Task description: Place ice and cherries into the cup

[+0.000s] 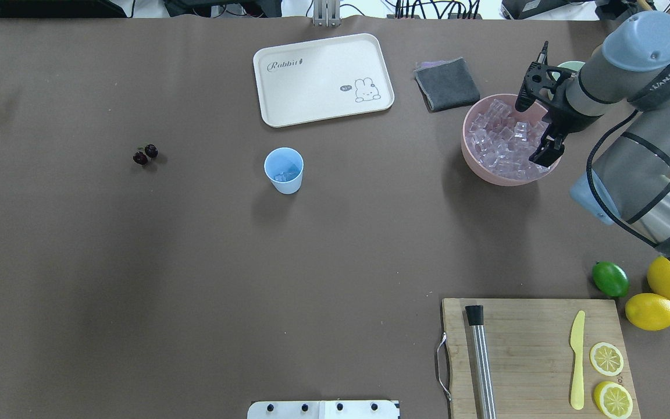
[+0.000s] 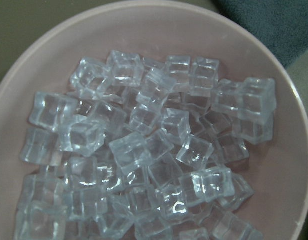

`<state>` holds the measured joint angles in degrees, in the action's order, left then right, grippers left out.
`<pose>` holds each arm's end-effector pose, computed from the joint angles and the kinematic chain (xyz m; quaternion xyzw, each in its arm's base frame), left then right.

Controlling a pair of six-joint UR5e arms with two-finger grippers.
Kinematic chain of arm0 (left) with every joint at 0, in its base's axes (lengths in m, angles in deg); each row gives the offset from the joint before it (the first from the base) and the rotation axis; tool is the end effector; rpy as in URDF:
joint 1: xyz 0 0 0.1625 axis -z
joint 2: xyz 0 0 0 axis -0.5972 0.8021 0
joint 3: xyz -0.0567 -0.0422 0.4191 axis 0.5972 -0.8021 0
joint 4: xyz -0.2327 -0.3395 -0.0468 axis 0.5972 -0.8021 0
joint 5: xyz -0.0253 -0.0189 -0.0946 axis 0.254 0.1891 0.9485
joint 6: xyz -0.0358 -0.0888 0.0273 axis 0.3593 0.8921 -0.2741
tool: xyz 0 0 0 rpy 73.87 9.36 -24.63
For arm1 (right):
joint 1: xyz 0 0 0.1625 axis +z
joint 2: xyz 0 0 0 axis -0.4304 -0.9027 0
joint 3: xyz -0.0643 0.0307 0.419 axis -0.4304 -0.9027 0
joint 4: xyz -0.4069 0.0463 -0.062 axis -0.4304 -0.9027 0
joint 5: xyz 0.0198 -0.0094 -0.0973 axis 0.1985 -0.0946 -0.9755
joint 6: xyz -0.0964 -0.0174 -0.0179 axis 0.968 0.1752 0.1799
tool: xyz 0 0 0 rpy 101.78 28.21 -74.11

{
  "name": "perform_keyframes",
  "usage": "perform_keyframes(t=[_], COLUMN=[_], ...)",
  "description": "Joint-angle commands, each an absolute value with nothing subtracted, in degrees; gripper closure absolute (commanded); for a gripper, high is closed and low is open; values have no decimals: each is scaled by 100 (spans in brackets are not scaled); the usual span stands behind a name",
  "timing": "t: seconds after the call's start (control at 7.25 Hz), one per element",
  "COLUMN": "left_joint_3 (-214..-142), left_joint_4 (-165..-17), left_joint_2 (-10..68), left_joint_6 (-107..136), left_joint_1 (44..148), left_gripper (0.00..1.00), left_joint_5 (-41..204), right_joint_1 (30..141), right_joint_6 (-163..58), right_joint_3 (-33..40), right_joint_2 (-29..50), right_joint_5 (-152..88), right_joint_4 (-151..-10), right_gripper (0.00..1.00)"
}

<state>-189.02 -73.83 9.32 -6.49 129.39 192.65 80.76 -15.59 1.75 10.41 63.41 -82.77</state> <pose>-0.0896 -0.4979 0.5428 0.1943 0.3441 0.0934 0.9138 -0.2953 -0.5768 0.4408 0.2368 -0.2665 -0.4920 0.7943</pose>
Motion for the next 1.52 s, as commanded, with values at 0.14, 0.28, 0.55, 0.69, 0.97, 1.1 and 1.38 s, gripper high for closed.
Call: perform_keyframes(t=[0.14,0.28,0.55,0.69,0.97,1.1,1.38], left_joint_3=[-18905,-18887,-19001,-19019,-19019,-19019,-19036], left_joint_4=[-7383,-7383,-7383,-7383,-7383,-7383,-7383], left_joint_2=[932,932,932,932,923,923,923], left_joint_6=[-649,-649,-579,-570,-578,-578,-578], left_joint_1=[12939,12939,12957,12957,12957,12957,12957], left_gripper=[2,2,2,2,2,2,2], left_joint_5=[19265,19265,19265,19265,19265,19265,19265], right_joint_1=[8069,8077,8077,8069,8051,8008,8007], right_joint_6=[-1536,-1536,-1536,-1536,-1536,-1536,-1545], right_joint_3=[125,134,125,125,117,56,-42], right_joint_2=[1004,1012,1013,1013,1012,1047,1057], right_joint_5=[6320,6329,6329,6321,6225,6093,6031], right_joint_4=[-8253,-8253,-8253,-8261,-8288,-8297,-8297], right_gripper=[1,1,1,1,6,6,4])
